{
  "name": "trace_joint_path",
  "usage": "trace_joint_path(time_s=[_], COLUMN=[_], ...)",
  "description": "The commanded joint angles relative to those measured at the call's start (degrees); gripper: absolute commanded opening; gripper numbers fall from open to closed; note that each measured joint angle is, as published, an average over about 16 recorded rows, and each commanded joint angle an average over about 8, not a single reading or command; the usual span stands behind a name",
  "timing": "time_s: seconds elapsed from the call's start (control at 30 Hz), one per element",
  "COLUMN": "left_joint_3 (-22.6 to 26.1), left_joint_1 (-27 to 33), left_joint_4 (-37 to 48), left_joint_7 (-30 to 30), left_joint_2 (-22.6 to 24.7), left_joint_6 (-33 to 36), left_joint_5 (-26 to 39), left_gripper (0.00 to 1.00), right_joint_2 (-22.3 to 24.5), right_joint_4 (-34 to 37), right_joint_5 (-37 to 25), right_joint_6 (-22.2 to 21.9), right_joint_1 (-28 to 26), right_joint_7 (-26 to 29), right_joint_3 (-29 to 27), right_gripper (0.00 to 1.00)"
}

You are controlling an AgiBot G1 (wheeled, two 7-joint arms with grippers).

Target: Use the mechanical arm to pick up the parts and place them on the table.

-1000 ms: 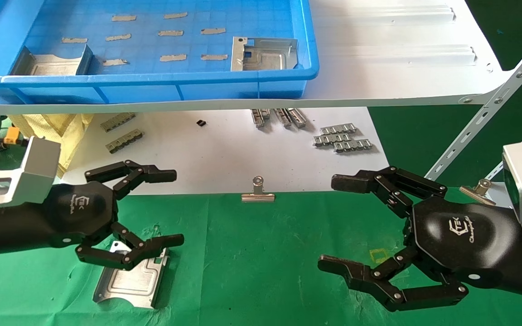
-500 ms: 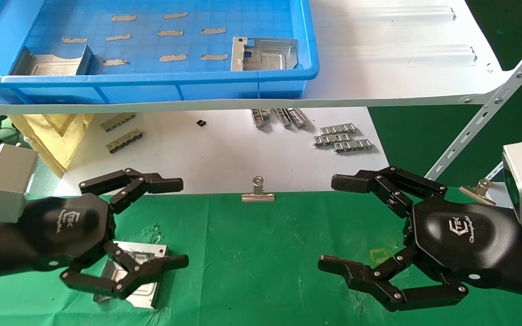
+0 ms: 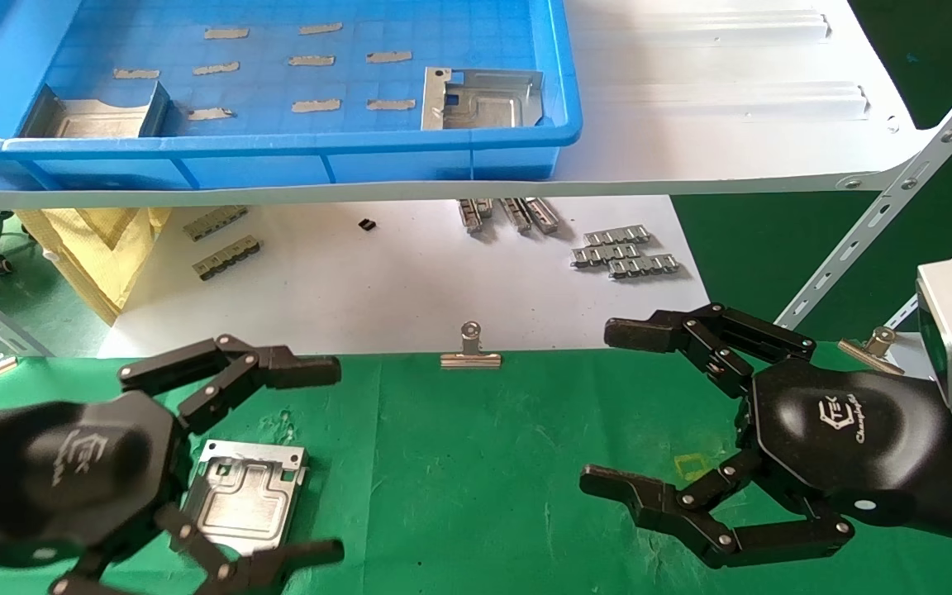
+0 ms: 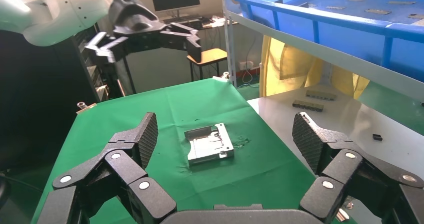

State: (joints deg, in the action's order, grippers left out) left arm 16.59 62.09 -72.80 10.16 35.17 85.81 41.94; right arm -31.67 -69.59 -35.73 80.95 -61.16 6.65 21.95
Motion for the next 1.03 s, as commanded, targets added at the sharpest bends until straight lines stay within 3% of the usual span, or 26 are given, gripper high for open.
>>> trace_joint_path(time_s=[0.03,1.03], left_joint_3=[-1.27,-0.73], left_joint_1=[-1.16,-0.69], left_joint_4=[-1.71,-0.99], left_joint_7=[0.93,0.66], left_joint_2=[-0.3,-0.22], left_joint_6=[-0.17,-0.17], left_joint_5=[-0.25,-0.16], left_gripper=[1.0,1.0], right_joint_2=[0.0,0.0], right_joint_4=[0.0,0.01], right_joint_5=[0.0,0.01], right_joint_6=[0.0,-0.01], right_joint_1=[0.0,0.01], right_joint_7=[0.0,0.0], right_joint_3=[0.0,0.0], right_gripper=[1.0,1.0])
